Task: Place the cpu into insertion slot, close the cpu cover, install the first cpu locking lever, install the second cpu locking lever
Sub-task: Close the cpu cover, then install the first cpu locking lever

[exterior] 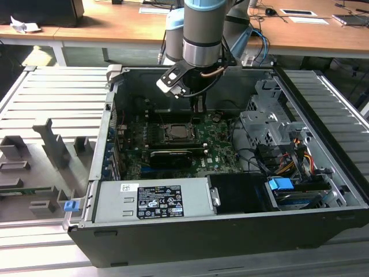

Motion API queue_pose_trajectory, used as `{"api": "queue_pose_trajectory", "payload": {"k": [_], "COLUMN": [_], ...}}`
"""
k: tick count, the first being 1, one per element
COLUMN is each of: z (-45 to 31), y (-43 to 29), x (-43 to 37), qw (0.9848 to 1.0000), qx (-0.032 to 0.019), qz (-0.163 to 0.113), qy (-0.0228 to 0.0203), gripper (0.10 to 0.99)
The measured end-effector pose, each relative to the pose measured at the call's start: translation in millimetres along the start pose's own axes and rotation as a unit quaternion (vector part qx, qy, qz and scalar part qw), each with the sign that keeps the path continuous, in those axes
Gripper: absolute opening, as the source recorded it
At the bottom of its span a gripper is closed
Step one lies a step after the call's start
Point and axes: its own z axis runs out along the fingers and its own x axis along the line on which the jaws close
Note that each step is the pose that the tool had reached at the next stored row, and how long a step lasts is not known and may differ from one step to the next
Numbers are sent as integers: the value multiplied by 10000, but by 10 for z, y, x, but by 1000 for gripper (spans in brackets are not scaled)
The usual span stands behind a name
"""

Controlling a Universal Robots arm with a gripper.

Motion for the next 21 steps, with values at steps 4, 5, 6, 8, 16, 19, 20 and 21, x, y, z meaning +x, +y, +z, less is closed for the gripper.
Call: {"api": "queue_pose_trajectory", "payload": {"k": [4, 5, 6, 8, 16, 19, 20, 21], "z": [0, 0, 0, -1, -20, -126, -149, -159], "y": [-175, -254, -286, -333, -448, -444, -443, -442], "x": [-6, -8, -9, -11, -15, -13, -13, -13], "qw": [10000, 10000, 10000, 10000, 10000, 10000, 10000, 10000], "qx": [2, 2, 2, 2, 3, 2, 2, 2], "qz": [-6, -9, -8, -9, -9, -9, -8, -9], "qy": [2, 2, 3, 3, 2, 3, 3, 2], "gripper": [106, 106, 106, 106, 106, 106, 106, 106]}}
